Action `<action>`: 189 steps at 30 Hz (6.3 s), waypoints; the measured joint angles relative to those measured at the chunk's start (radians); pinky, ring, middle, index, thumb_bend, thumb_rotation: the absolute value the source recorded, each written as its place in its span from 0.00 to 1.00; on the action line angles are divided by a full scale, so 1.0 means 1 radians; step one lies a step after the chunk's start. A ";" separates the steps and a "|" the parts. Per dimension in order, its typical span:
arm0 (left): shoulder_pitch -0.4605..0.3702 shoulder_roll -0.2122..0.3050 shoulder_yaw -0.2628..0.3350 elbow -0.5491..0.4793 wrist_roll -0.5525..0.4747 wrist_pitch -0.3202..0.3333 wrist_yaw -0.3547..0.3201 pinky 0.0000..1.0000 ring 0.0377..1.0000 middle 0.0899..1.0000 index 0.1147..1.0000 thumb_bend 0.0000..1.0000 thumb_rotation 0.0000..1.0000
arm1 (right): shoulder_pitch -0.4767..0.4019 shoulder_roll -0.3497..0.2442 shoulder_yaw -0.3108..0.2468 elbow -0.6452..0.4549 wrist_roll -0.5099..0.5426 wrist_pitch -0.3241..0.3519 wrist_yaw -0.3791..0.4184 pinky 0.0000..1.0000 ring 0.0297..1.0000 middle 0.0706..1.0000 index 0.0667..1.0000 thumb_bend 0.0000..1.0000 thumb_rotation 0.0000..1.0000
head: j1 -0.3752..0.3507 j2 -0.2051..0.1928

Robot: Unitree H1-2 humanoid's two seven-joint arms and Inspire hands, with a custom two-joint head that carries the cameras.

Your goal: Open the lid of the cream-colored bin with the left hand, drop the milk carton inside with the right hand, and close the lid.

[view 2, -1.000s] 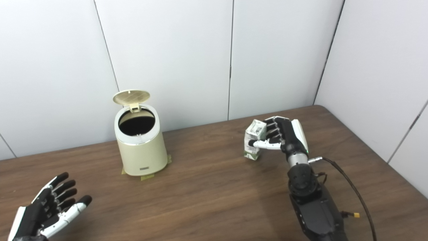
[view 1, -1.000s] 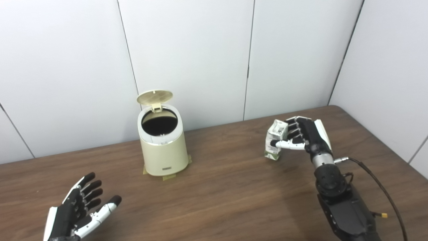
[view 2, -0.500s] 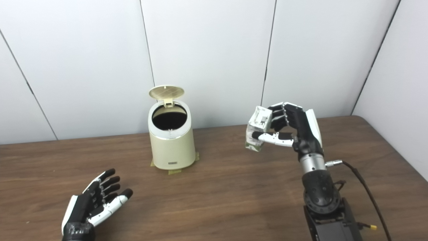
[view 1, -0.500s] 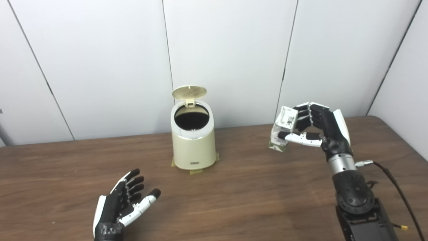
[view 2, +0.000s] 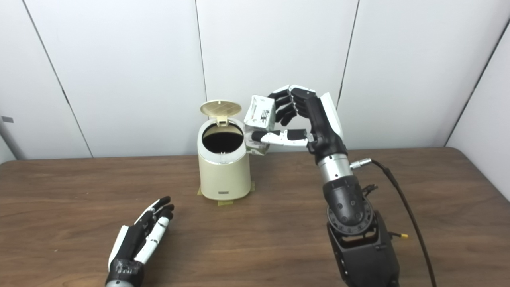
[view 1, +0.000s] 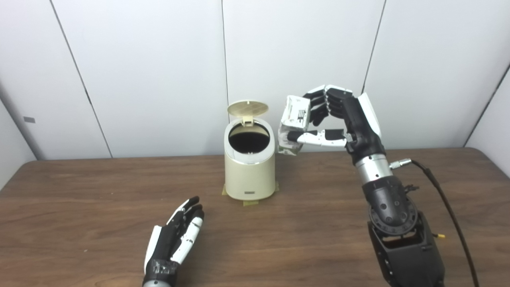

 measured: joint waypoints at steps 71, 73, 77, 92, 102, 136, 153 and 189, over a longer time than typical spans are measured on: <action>0.027 -0.038 -0.049 -0.001 0.040 -0.025 -0.001 0.95 0.95 0.93 0.86 0.46 0.71 | -0.203 0.162 0.021 0.664 -0.058 -0.374 -0.311 0.30 0.40 0.49 0.45 0.50 0.00 | 0.066 -0.008; 0.027 -0.038 -0.048 -0.001 0.036 -0.025 -0.001 0.95 0.96 0.93 0.85 0.46 0.71 | -0.205 0.162 0.022 0.674 -0.058 -0.380 -0.315 0.30 0.40 0.49 0.45 0.50 0.00 | 0.068 -0.008; 0.027 -0.039 -0.047 -0.003 0.033 -0.024 0.000 0.93 0.95 0.93 0.85 0.47 0.71 | -0.205 0.162 0.022 0.685 -0.060 -0.390 -0.325 0.30 0.39 0.49 0.45 0.50 0.00 | 0.066 -0.009; 0.027 -0.039 -0.048 -0.020 0.024 -0.009 -0.008 0.89 0.93 0.92 0.85 0.43 0.70 | -0.213 0.161 0.027 0.777 -0.115 -0.523 -0.432 0.26 0.36 0.50 0.46 0.49 0.00 | 0.060 0.008; 0.027 -0.042 -0.043 -0.032 0.002 -0.002 -0.020 0.87 0.91 0.91 0.85 0.47 0.70 | -0.214 0.148 0.041 0.777 -0.149 -0.557 -0.443 0.26 0.37 0.50 0.46 0.49 0.00 | 0.061 0.011; 0.039 -0.041 -0.043 -0.061 -0.015 0.006 -0.032 0.93 0.93 0.91 0.86 0.46 0.82 | -0.206 0.163 0.055 0.788 -0.182 -0.559 -0.455 0.25 0.38 0.51 0.47 0.49 0.00 | 0.068 0.021; 0.043 -0.041 -0.034 -0.060 -0.068 -0.020 -0.035 1.00 0.96 0.90 0.84 0.50 0.96 | -0.191 0.161 0.069 0.787 -0.203 -0.567 -0.488 0.26 0.38 0.51 0.47 0.49 0.00 | 0.060 0.026; 0.046 -0.041 -0.039 -0.032 -0.077 -0.036 -0.037 1.00 0.97 0.91 0.85 0.48 0.95 | -0.280 0.162 0.070 0.922 -0.168 -0.630 -0.560 0.28 0.39 0.51 0.45 0.49 0.00 | 0.064 0.021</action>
